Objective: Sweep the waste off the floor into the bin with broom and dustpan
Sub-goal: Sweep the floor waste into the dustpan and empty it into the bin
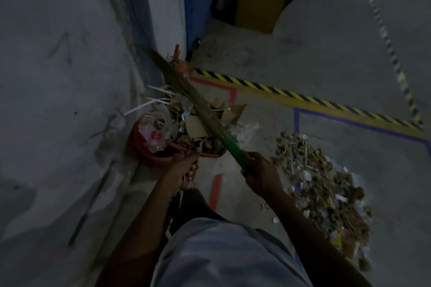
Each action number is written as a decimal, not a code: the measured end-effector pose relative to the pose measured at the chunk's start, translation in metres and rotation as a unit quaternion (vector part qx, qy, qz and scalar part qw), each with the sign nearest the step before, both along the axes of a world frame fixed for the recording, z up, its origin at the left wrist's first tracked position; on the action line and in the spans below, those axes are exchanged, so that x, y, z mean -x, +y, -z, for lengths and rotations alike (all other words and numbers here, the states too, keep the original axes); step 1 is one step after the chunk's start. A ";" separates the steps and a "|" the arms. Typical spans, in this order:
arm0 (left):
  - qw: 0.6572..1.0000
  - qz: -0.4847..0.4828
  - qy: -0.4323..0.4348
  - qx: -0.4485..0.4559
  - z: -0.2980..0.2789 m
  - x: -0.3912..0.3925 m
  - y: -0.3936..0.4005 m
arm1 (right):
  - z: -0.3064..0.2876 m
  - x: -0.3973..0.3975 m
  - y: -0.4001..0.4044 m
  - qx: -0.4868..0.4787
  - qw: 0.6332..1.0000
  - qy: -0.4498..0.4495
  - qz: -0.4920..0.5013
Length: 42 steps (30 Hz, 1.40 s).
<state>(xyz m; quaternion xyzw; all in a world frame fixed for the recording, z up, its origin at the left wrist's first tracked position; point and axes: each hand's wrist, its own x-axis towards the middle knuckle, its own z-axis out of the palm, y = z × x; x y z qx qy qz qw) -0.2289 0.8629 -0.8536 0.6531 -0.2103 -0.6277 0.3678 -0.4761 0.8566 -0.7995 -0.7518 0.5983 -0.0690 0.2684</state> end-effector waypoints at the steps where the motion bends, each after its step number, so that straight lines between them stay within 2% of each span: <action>1: 1.000 0.000 0.005 -0.008 0.002 -0.008 -0.002 | -0.001 -0.010 -0.003 -0.001 1.000 -0.001 0.004; 10: 0.994 0.051 0.029 -0.096 0.047 -0.119 -0.059 | 0.014 -0.118 -0.054 -0.062 0.996 0.039 0.043; 18: 0.979 0.065 0.060 -0.182 0.105 -0.176 -0.098 | 0.056 -0.191 -0.098 -0.141 0.986 0.076 0.040; 24: 0.965 0.058 0.083 -0.243 0.143 -0.207 -0.131 | 0.080 -0.227 -0.133 -0.167 0.980 0.087 0.056; 29: 0.948 0.045 0.058 -0.310 0.162 -0.224 -0.150 | 0.082 -0.231 -0.146 -0.162 0.981 0.085 0.063; 34: 0.957 0.007 0.084 -0.278 0.182 -0.241 -0.162 | 0.068 -0.220 -0.148 -0.130 0.986 0.083 0.060; 36: 0.958 0.011 0.044 -0.285 0.183 -0.240 -0.174 | 0.061 -0.215 -0.147 -0.116 0.988 0.084 0.053; 39: 0.952 -0.001 0.037 -0.302 0.260 -0.249 -0.179 | 0.054 -0.208 -0.143 -0.109 0.989 0.083 0.061; 40: 0.955 -0.002 0.007 -0.296 0.252 -0.249 -0.183 | 0.052 -0.205 -0.141 -0.105 0.989 0.076 0.070; 42: 0.965 0.017 0.017 -0.260 0.226 -0.239 -0.188 | 0.050 -0.200 -0.135 -0.096 0.990 0.055 0.088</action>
